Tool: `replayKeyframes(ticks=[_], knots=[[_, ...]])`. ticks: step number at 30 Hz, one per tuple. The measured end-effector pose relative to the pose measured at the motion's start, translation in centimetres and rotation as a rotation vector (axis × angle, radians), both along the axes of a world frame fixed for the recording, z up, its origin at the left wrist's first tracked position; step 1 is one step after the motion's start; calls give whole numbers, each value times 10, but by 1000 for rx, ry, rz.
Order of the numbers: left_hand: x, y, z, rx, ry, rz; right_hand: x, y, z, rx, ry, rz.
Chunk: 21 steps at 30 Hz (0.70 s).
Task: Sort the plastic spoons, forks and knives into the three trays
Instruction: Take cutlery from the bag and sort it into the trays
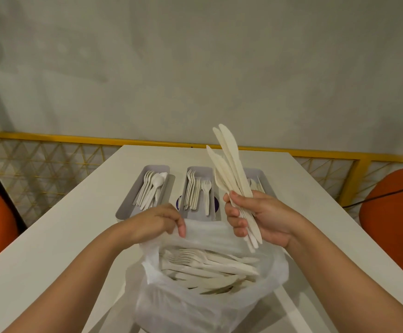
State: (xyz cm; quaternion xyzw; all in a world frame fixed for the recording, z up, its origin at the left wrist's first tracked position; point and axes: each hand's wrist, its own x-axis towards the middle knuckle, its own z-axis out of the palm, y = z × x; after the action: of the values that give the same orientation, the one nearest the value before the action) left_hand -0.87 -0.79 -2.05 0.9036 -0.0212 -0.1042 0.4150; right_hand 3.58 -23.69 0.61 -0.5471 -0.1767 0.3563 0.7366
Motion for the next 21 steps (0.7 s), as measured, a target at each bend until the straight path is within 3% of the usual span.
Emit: replayKeyframes(ticks=[4,8,13,21], knots=[[2,-13,14,-136,-351,176,3,6,-1,27,21,1],[6,-35,28,-214,-537,251,6,12,-5,46,46,-1],[15,-63,39,-335,-549,238,10,18,-7,11,6,-55],[45,-96,50,-313,-505,312,26,23,0,-253,-294,-311]])
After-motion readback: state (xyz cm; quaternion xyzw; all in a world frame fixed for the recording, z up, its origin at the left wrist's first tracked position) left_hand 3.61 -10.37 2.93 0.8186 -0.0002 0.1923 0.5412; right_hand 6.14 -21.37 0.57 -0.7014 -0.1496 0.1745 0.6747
